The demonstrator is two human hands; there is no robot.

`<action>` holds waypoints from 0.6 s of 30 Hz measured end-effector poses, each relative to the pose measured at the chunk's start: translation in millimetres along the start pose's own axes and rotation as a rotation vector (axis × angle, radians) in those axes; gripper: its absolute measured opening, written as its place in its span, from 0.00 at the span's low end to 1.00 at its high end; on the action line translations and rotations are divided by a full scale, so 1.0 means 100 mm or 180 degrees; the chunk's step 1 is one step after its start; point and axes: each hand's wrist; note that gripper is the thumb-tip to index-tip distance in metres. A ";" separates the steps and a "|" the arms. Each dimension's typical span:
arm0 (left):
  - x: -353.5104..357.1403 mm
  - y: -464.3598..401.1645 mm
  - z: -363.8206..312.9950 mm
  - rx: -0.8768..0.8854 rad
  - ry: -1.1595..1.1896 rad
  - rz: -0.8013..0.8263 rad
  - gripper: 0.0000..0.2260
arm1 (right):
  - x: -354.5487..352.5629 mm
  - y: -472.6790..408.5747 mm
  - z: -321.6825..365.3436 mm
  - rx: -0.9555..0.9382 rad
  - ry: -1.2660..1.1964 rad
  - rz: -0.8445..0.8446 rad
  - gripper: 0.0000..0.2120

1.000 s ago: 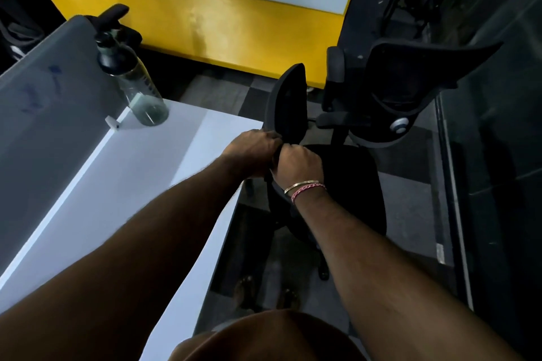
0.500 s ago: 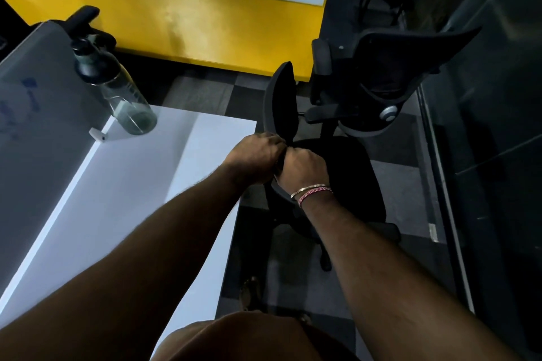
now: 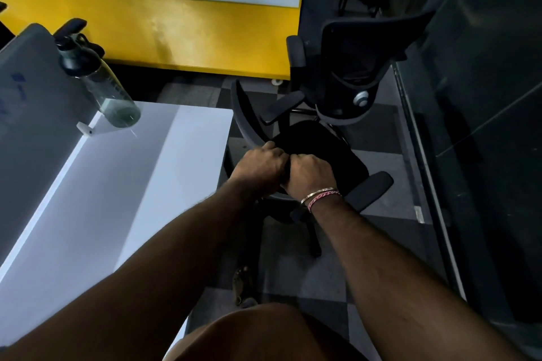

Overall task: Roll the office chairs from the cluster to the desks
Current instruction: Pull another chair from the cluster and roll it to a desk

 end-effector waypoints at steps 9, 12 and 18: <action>0.08 -0.11 -0.81 0.0407 0.0203 -0.0295 0.13 | -0.26 0.55 -0.58 0.0347 0.0184 -0.0073 0.05; 0.15 -0.18 -0.88 0.0421 0.0175 -0.0307 0.14 | -0.28 0.61 -0.65 0.0449 0.0147 -0.0110 0.06; 0.23 -0.30 -0.65 0.0360 0.0058 0.0068 0.16 | -0.12 0.48 -0.60 0.0402 0.0151 0.0038 0.13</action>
Point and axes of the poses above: each hand's wrist, its own y-axis away from the middle knuckle, its own x-axis out of the palm, z = x × y, and after that the axes turned 7 degrees about -z, right-handed
